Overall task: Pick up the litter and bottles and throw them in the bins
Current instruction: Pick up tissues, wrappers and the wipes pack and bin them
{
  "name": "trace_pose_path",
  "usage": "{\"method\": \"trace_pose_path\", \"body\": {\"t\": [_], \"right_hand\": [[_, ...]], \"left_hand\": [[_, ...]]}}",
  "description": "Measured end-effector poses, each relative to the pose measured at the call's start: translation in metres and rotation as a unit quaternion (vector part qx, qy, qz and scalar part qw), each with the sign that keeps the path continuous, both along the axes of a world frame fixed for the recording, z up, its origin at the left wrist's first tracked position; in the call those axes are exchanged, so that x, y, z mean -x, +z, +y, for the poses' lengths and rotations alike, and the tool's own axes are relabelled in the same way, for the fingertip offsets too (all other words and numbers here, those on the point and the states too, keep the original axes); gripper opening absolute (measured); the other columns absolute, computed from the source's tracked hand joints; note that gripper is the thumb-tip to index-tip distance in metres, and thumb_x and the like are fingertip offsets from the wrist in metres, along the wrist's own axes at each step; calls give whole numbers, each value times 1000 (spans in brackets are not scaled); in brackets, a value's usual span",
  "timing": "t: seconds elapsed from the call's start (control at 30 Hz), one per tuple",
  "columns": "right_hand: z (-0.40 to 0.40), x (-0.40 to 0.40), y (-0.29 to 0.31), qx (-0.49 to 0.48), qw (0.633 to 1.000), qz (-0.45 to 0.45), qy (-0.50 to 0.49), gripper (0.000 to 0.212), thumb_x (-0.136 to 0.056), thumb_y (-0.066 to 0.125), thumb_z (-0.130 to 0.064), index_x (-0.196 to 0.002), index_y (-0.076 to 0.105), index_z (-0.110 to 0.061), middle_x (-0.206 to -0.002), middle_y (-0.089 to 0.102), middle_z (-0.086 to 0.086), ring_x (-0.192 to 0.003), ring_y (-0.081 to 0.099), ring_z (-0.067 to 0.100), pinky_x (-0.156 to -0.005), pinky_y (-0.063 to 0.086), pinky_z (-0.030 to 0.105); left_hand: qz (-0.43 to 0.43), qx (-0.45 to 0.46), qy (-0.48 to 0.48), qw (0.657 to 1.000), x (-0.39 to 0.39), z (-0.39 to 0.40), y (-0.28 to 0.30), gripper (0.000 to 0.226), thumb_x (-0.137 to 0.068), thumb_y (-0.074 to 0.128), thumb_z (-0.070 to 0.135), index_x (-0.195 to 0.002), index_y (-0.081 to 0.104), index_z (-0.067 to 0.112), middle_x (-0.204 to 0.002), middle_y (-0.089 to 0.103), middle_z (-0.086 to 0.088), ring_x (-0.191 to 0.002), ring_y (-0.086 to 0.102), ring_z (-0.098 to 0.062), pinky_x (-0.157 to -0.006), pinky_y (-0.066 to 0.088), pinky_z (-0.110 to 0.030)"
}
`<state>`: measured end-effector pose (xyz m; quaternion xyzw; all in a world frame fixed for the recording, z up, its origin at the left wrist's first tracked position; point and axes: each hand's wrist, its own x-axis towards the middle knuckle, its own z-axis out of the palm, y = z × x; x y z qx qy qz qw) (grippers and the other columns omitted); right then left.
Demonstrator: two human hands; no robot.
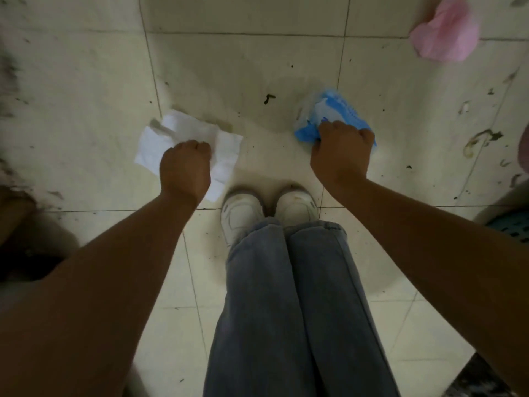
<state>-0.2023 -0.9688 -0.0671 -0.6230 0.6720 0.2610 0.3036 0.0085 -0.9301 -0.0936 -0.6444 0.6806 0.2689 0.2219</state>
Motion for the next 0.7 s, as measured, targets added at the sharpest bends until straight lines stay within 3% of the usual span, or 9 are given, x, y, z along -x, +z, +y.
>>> {"method": "trace_pose_path", "body": {"t": [0.07,0.13,0.37,0.5,0.63,0.7], "right_hand": [[0,9,27,7,1000,-12,-13,29,-96,40,-11,-121,52,-6,-115,62,13,-110,54,31,-109,27,41],[-1,20,61,16,999,-24,-36,29,-95,40,-10,-121,53,-5,-115,62,15,-109,54,32,-108,28,41],[10,97,216,67,983,-16,-172,28,-94,44,-12,-118,57,-3,-115,63,18,-116,48,33,-101,33,40],[37,175,313,107,964,21,-243,29,-95,42,-16,-114,59,0,-112,64,21,-112,51,35,-98,35,40],[89,261,380,192,908,44,-369,24,-89,46,-11,-85,63,7,-85,64,31,-90,60,45,-77,45,44],[124,302,402,171,871,31,-460,18,-92,48,-6,-82,59,5,-83,59,30,-90,60,44,-67,36,36]], "left_hand": [[19,33,-46,998,10,-10,36,23,-47,78,-22,-53,63,-6,-47,62,-23,-40,62,-33,-40,51,-27],[49,42,-53,997,24,-22,73,29,-36,84,-18,-46,62,-1,-39,59,-17,-30,58,-28,-34,48,-22],[132,82,-140,978,128,-70,222,32,-34,87,-13,-43,61,5,-37,58,-10,-29,56,-22,-33,44,-16],[187,114,-224,950,226,-79,296,32,-36,87,-13,-44,61,3,-37,58,-12,-30,57,-25,-34,47,-20],[221,122,-284,925,339,-61,356,26,-47,84,-13,-53,63,1,-47,63,-15,-42,62,-27,-40,49,-23],[258,112,-290,915,394,-38,375,28,-44,86,-12,-53,63,1,-48,63,-15,-42,62,-26,-40,48,-20]]}}
